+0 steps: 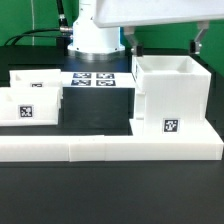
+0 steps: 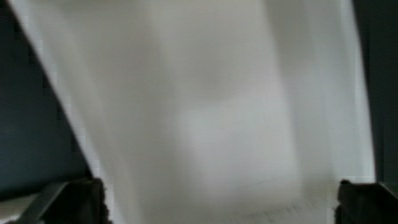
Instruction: Assemble drawer
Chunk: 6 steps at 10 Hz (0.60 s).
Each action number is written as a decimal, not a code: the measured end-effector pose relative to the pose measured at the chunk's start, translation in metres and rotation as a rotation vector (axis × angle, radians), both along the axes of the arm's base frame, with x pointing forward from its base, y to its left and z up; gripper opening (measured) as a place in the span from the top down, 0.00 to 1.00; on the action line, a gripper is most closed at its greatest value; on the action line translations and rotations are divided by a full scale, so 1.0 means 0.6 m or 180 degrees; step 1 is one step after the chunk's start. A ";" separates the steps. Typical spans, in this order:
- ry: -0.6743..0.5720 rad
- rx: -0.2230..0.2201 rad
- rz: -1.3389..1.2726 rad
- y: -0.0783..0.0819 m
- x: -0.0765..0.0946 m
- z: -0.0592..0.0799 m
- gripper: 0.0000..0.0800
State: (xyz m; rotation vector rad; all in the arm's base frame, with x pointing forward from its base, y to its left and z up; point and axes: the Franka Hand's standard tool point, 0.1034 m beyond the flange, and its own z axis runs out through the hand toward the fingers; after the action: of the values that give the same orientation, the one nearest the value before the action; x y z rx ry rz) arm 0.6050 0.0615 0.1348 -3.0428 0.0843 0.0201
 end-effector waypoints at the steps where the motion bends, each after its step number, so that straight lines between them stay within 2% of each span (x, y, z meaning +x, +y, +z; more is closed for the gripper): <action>1: -0.0024 -0.0047 0.0267 -0.023 -0.006 -0.003 0.19; 2: -0.0058 -0.0071 0.0529 -0.052 -0.015 -0.004 0.19; 5: -0.0012 -0.0107 0.0432 -0.140 -0.043 -0.012 0.19; 6: 0.0014 -0.0081 0.0390 -0.146 -0.042 -0.010 0.19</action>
Offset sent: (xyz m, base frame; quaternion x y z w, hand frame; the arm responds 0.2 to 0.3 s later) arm -0.0304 -0.0615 -0.0034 -0.0051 0.0042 -0.0108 0.9999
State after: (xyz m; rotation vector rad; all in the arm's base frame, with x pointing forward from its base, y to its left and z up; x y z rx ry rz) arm 0.5796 -0.0262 0.1286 -3.0688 -0.1025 0.0350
